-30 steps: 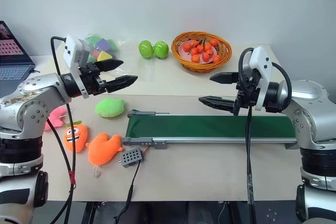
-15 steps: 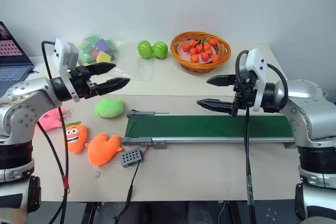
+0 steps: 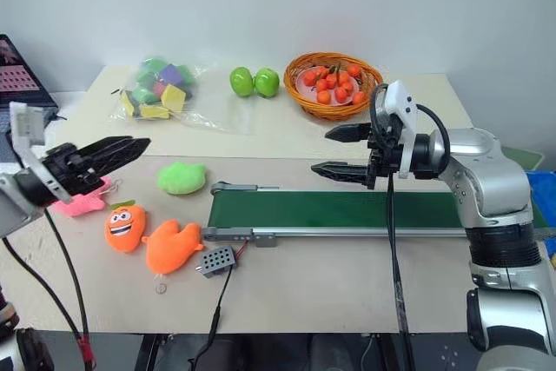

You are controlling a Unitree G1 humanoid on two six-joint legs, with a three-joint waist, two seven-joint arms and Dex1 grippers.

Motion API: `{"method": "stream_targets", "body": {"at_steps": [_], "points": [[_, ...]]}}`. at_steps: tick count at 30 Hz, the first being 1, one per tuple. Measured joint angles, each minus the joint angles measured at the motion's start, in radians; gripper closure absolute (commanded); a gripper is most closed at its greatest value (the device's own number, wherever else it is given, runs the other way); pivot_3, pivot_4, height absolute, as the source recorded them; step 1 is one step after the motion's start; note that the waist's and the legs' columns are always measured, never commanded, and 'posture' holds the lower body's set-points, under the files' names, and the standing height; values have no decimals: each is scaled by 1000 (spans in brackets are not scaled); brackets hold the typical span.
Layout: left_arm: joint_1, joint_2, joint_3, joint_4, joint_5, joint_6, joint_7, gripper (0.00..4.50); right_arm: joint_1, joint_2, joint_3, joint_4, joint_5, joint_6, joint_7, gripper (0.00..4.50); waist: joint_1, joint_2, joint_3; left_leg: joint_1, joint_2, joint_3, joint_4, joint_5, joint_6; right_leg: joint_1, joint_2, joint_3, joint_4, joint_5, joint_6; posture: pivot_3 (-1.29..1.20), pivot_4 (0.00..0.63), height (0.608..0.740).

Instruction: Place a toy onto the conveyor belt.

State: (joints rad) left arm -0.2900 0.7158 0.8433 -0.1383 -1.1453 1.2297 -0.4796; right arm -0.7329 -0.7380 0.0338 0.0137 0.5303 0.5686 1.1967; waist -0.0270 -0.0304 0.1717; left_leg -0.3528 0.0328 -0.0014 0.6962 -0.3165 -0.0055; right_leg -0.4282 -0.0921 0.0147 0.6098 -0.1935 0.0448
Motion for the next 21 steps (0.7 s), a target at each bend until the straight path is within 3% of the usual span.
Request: {"method": "stream_targets", "body": {"at_steps": [4,8,15,21], "points": [[151,-15,101,51,-50,36,76,16,-4,5,3,28,-12,-2,21,0,1,0,0,0,-1,-1,0,0,-1,0,-1,-1,0,0,0,0,150,738],[341,-2,30,-13,138,-139,24,16,-8,10,6,36,-20,-6,35,0,11,0,0,0,-1,0,-1,1,-3,0,0,-1,0,0,-1,0,150,738],[427,-8,-152,-111,381,-428,-56,16,-9,12,10,37,-38,-6,47,0,21,0,0,0,0,0,-1,2,-4,1,0,-1,0,-1,-2,0,150,738],[393,-8,-242,-80,493,-518,-39,16,-9,11,10,36,-38,-6,46,0,15,0,0,0,0,0,-1,2,-3,1,0,-1,0,0,-2,0,150,738]]}}
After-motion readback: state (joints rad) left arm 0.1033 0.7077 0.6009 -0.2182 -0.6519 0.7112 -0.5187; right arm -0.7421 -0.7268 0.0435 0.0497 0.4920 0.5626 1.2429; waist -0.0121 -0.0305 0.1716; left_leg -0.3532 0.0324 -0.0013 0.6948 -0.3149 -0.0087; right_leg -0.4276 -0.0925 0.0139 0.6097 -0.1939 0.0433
